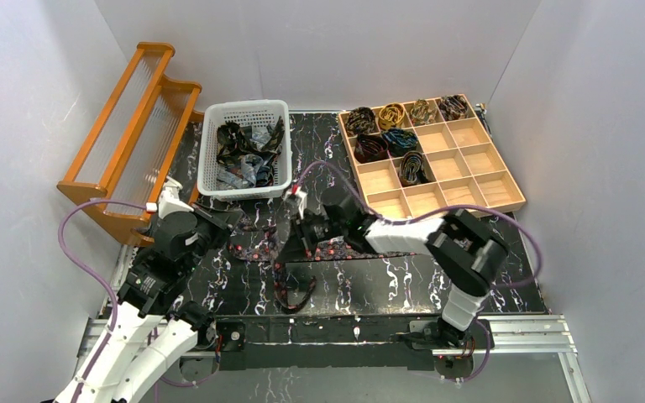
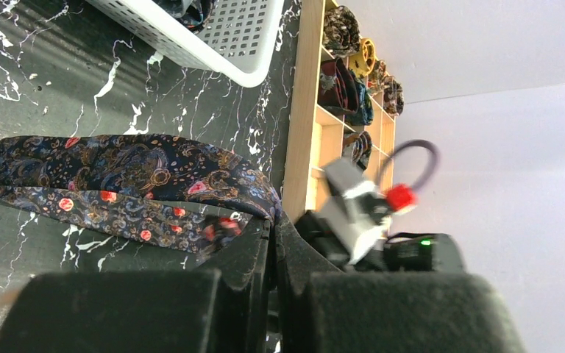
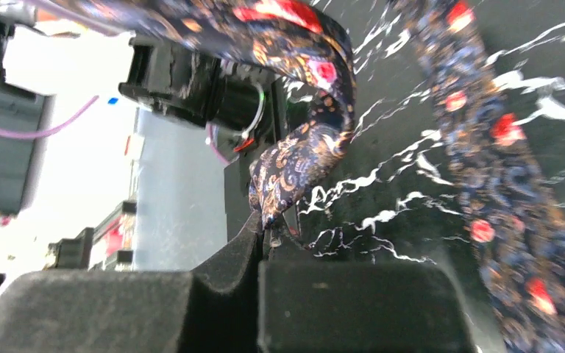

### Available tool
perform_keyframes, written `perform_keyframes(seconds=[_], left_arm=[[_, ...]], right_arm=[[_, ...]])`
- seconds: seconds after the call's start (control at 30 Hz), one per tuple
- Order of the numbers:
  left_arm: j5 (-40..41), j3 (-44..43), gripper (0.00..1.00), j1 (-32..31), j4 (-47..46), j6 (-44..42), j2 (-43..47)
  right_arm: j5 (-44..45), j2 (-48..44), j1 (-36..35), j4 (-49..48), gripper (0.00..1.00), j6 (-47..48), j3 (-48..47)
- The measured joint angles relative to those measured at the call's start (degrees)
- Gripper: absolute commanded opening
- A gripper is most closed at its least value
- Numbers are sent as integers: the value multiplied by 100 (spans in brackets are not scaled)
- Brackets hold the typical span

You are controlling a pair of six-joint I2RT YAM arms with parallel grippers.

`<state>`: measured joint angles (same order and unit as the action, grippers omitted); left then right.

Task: Roll the ties
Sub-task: Flatten out the tie at the center of the board.

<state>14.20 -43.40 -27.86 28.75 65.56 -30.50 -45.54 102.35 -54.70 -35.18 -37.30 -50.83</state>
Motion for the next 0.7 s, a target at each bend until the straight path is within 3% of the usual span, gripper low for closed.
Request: perform_keyframes(seconds=[0.17, 0.4, 0.53, 0.6, 0.67, 0.7], left_arm=[[-4, 81, 0, 0, -9, 28, 87], [-236, 573, 0, 0, -238, 179, 2], [-251, 597, 0, 0, -260, 216, -83], [-157, 577, 0, 0, -153, 208, -81], [-7, 498, 0, 0, 52, 170, -90], [98, 422, 0, 0, 195, 129, -98]], right_arm=[[1029, -1193, 251, 1947, 1, 1106, -374], [2197, -2057, 289, 4417, 3, 2492, -1180], [2203, -1757, 293, 5178, 12, 2966, -1825], [2181, -1318, 293, 5246, 22, 3047, -2131], [2271, -754, 286, 5270, 25, 3029, -2428], [2374, -413, 284, 5372, 37, 2986, -2660]])
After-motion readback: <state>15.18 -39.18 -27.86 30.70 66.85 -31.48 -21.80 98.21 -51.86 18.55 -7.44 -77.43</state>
